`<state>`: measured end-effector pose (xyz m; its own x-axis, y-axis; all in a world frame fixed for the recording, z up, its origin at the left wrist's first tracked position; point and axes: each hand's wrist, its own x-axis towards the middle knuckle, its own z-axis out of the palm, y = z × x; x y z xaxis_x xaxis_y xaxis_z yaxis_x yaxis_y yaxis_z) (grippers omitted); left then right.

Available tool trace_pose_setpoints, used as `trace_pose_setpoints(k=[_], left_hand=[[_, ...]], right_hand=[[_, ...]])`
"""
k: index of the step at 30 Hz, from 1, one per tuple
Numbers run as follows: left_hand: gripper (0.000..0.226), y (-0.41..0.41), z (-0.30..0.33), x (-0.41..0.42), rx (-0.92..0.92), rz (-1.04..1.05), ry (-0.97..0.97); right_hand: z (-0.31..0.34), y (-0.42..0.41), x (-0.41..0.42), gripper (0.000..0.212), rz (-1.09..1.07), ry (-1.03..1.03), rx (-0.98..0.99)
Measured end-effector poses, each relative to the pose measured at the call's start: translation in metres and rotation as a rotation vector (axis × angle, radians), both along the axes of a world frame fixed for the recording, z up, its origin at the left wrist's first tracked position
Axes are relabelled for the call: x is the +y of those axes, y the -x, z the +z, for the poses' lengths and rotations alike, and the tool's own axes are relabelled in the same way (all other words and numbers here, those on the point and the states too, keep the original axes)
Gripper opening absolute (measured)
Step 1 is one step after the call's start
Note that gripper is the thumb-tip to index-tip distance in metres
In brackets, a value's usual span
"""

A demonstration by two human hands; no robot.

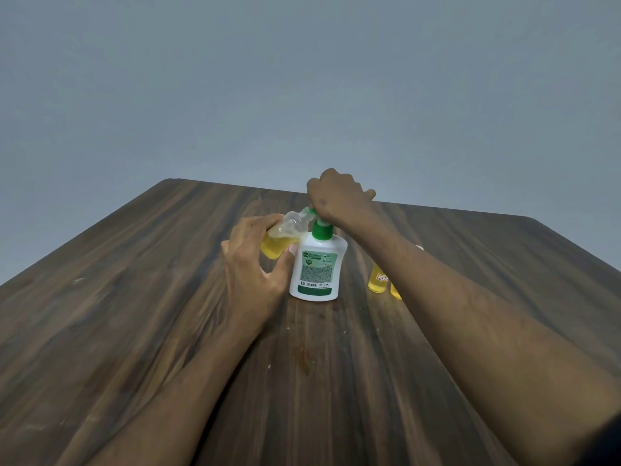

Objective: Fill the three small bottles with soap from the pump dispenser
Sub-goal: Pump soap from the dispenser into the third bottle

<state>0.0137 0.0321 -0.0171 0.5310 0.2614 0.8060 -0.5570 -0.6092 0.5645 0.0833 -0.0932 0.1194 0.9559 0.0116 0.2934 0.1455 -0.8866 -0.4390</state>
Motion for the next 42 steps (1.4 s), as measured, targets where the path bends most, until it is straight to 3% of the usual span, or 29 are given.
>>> trace_pose_setpoints(k=[42], left_hand=[[0.039,-0.0024,0.0013,0.0010,0.002,0.002,0.010]], right_hand=[[0.0000,-0.0060,0.0002,0.021,-0.009,0.013,0.031]])
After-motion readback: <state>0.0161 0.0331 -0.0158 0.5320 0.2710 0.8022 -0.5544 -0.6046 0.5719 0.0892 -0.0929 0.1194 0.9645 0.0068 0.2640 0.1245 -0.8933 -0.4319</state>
